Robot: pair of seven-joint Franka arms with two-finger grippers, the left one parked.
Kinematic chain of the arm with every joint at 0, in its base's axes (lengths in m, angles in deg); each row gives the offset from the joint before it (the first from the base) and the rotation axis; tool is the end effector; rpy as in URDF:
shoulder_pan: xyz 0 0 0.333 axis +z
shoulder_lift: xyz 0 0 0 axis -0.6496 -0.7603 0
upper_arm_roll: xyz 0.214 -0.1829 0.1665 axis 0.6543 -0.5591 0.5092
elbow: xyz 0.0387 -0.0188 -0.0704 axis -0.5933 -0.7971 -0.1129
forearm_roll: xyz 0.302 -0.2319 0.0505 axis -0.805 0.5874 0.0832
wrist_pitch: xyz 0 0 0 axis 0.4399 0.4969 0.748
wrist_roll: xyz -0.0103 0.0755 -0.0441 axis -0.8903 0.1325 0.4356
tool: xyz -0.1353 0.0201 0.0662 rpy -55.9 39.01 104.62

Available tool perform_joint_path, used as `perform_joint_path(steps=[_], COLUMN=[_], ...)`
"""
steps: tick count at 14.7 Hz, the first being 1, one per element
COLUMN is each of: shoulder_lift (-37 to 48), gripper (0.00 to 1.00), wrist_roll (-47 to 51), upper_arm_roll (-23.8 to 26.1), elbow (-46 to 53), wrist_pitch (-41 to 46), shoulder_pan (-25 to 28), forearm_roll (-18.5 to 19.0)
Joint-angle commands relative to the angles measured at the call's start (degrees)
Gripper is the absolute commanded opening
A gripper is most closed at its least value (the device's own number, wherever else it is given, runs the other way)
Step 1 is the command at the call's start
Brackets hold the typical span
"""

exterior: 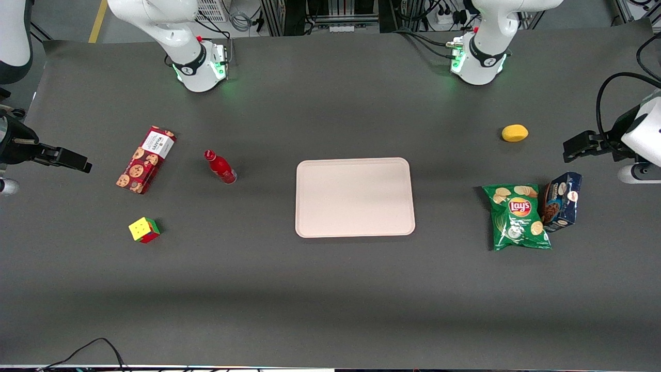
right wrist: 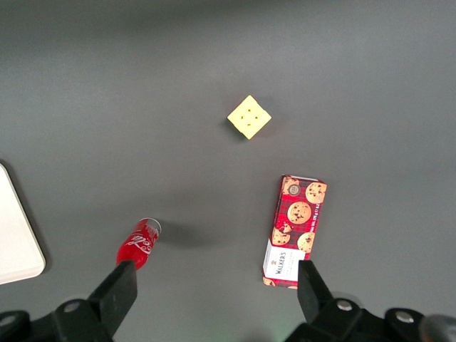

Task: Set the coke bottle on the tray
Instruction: 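Move the right gripper toward the red Coca-Cola bottle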

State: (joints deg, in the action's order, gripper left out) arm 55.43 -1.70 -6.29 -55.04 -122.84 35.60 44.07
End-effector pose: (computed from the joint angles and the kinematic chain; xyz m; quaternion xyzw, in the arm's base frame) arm 0.5567 -0.0412 0.5458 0.9928 -0.1085 -0.0482 0.0182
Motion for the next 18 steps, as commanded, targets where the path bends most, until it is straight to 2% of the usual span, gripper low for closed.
perform_joint_path(steps=[1,11,14,18], shoulder_lift=[-0.17,-0.61,-0.52,-0.26], gripper=[1.0,1.0,1.0,1.0], wrist_roll=[-1.14,-1.14,-9.55,-8.18], upper_arm_roll=[0.87,0.87,0.87,0.78], elbow=[0.94,1.91,1.99,1.73], wrist_pitch=[1.04,1.04,1.83,3.24], shoulder_pan=[-0.97,-0.97,-0.09,5.69], forearm_roll=[0.35,0.26,0.09,0.35])
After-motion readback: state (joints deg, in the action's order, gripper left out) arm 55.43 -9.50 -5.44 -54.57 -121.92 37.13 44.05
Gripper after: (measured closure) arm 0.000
